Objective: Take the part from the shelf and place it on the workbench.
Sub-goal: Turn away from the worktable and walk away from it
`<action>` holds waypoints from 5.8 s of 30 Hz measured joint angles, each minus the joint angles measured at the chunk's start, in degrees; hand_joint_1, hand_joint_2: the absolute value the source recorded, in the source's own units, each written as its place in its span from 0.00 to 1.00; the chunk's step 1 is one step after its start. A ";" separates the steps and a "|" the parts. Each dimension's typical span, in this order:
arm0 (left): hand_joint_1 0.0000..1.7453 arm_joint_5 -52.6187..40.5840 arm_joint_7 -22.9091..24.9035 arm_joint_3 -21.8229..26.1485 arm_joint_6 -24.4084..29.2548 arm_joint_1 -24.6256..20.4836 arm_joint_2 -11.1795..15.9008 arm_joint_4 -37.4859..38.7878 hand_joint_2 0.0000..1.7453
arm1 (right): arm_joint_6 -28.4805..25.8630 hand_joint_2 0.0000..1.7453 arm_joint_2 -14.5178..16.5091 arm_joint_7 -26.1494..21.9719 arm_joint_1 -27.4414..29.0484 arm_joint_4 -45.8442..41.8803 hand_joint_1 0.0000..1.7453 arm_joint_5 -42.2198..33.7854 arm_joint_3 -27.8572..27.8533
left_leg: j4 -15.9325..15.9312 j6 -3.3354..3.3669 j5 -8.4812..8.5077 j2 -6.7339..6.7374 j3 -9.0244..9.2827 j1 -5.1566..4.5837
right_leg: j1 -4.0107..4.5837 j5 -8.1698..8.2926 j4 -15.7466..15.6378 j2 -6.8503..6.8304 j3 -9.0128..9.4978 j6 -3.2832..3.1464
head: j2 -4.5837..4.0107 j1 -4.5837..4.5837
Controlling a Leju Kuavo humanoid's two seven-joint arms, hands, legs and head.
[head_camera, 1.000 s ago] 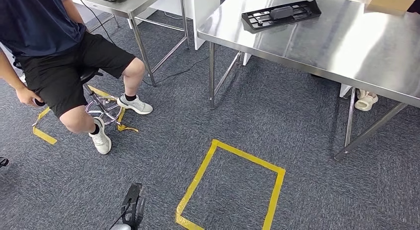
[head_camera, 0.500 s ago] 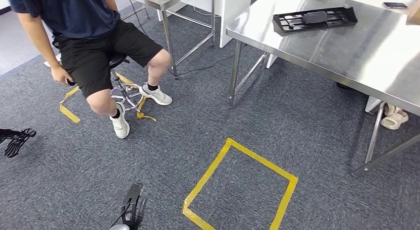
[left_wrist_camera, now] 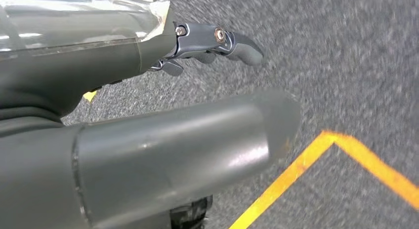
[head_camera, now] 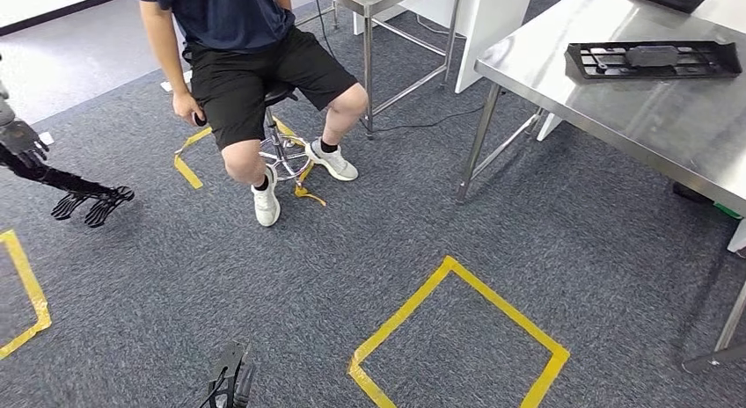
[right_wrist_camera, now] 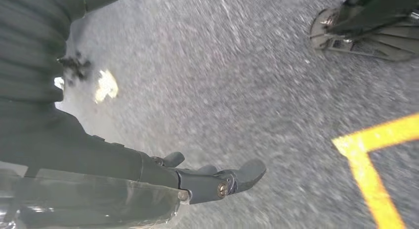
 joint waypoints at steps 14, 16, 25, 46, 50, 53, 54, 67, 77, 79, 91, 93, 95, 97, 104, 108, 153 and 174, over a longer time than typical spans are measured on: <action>0.00 -1.09 0.44 0.31 -0.78 -0.11 0.86 -0.21 0.00 | 0.88 1.00 -0.40 0.03 0.02 0.06 0.00 0.21 0.84 | 3.74 -1.82 -2.79 8.44 -0.03 0.53 | 0.71 1.14 -0.58 -8.30 -0.05 -2.70 | 0.00 -0.77; 0.00 -1.09 0.41 0.34 -0.78 -0.43 0.93 -0.22 0.00 | 0.94 1.00 -0.34 0.03 -0.13 0.06 0.00 0.28 0.93 | 0.64 -1.15 -2.30 9.80 1.51 0.08 | 1.12 0.99 -0.58 -9.29 0.04 -2.25 | 0.00 -0.61; 0.00 -1.11 0.48 0.52 -0.78 -0.76 1.13 -0.18 0.00 | 1.02 1.00 0.09 0.08 -0.06 0.04 0.00 0.32 1.01 | -0.41 1.47 -0.65 3.60 0.73 0.06 | 0.72 -6.28 16.32 -3.66 -8.07 -1.71 | 0.00 -0.14; 0.00 -2.14 2.05 0.75 -1.38 -0.30 0.81 0.07 0.00 | 1.55 1.00 0.25 0.24 0.09 0.04 0.00 -0.66 1.01 | 1.71 -1.70 -1.95 8.91 0.39 0.64 | 0.84 1.14 -0.41 -9.23 -0.55 -2.27 | 0.00 -0.70; 0.00 -2.35 2.62 0.79 -1.86 -0.62 1.02 0.10 0.00 | 1.16 1.00 0.33 -0.14 -0.11 0.01 0.00 -0.93 1.01 | 0.56 -0.05 -1.52 6.92 0.58 0.10 | 0.83 0.53 -0.10 -9.76 -0.21 -1.02 | 0.00 -0.32; 0.00 -2.35 2.83 1.12 -1.68 -1.28 1.17 0.12 0.00 | 0.86 1.00 0.51 -0.34 0.07 -0.02 0.00 -0.82 1.01 | 0.12 1.10 -0.94 5.03 0.51 0.20 | 0.58 -3.29 7.74 -4.99 -3.99 -1.43 | 0.00 -0.11; 0.00 -2.32 2.78 1.29 -1.57 -1.42 1.20 0.13 0.00 | 0.85 1.00 0.56 -0.35 0.13 -0.01 0.00 -0.80 1.01 | 0.13 1.29 -0.87 4.29 0.40 0.13 | 0.60 -4.83 11.88 -4.16 -6.05 -1.69 | 0.00 -0.08; 0.00 -2.91 0.02 3.06 -0.08 -2.80 1.86 1.11 0.00 | 1.21 1.00 -0.05 -0.32 -0.99 -0.09 0.00 -1.57 0.97 | 3.34 -0.86 -2.11 0.23 -1.88 -0.26 | 0.31 2.35 -0.51 -2.30 -1.12 -2.80 | 0.00 -0.33; 0.00 -4.23 -1.25 3.16 0.20 -2.81 1.51 1.70 0.00 | 2.23 1.00 -0.45 0.55 -1.10 -0.09 0.00 -0.06 1.04 | 17.88 -1.80 -8.40 4.95 -9.04 0.36 | 0.69 2.22 -0.55 -6.06 -1.20 -3.51 | 0.00 -0.50; 0.00 -4.35 -1.37 3.17 0.27 -2.65 1.50 1.75 0.00 | 2.28 1.00 -0.48 0.63 -1.15 -0.10 0.00 0.08 1.08 | 16.73 -1.85 -7.57 5.07 -8.42 0.47 | 0.68 2.19 -0.55 -6.41 -1.19 -3.50 | 0.00 -0.51; 0.00 -5.28 -2.07 4.14 1.08 -0.24 0.95 1.99 0.00 | 1.90 1.00 -0.60 1.56 -1.79 -0.55 0.00 1.04 2.34 | 0.13 1.40 -0.91 0.77 0.69 0.09 | 0.71 -2.57 11.05 -2.82 -6.58 -0.54 | 0.00 0.10; 0.00 -5.28 -2.08 4.17 1.08 -0.22 0.92 1.98 0.00 | 1.90 1.00 -0.63 1.56 -1.81 -0.55 0.00 1.03 2.34 | 0.26 1.10 -0.92 -0.58 0.65 0.04 | 0.46 0.81 3.18 -0.46 -3.28 -0.10 | 0.00 0.11; 0.00 -5.29 -2.07 4.18 1.08 -0.20 0.89 1.98 0.00 | 1.90 1.00 -0.65 1.56 -1.81 -0.55 0.00 1.02 2.34 | 0.38 0.52 -0.83 -1.78 0.38 -0.12 | 0.49 2.08 0.13 0.74 -1.88 -0.63 | 0.00 0.05; 0.00 -5.32 -1.91 4.25 1.10 -0.04 0.95 1.99 0.00 | 1.90 1.00 -0.60 1.56 -1.84 -0.55 0.00 0.90 2.34 | 0.43 -0.10 -0.70 -2.72 0.06 -0.11 | 0.43 2.36 -0.04 -0.44 -1.65 -1.42 | 0.00 -0.02; 0.00 -5.76 -1.68 4.42 1.56 0.61 -0.10 2.01 0.00 | 1.96 1.00 -0.64 1.57 -1.11 -0.54 0.00 0.51 2.32 | 15.92 -1.69 -8.24 4.83 -7.51 0.46 | 0.51 2.23 -0.36 -5.71 -1.35 -3.15 | 0.00 -0.67; 0.00 -6.01 -1.19 4.40 2.09 0.59 -1.02 1.99 0.00 | 1.95 1.00 -0.66 1.74 -1.19 -0.53 0.00 0.51 2.32 | 4.80 -1.79 -2.66 8.03 -1.53 0.77 | 0.71 1.73 -0.27 -8.17 -0.91 -2.72 | 0.00 -0.69; 0.00 -8.90 1.72 4.38 1.43 -0.91 -1.81 0.00 0.00 | 1.53 1.00 -0.09 2.44 -0.77 -0.20 0.00 0.81 2.32 | 0.22 0.64 -0.99 0.81 0.72 0.66 | 0.09 -1.75 9.96 -2.72 -6.18 0.48 | 0.00 -0.19; 0.00 -10.05 2.02 4.38 2.09 -1.23 -1.33 -1.33 0.00 | 1.73 1.00 0.38 2.82 -1.53 -0.19 0.00 0.98 2.30 | 0.90 0.12 -2.23 8.13 0.87 -0.71 | 1.50 1.64 0.61 -10.84 -1.55 -2.27 | 0.00 -0.86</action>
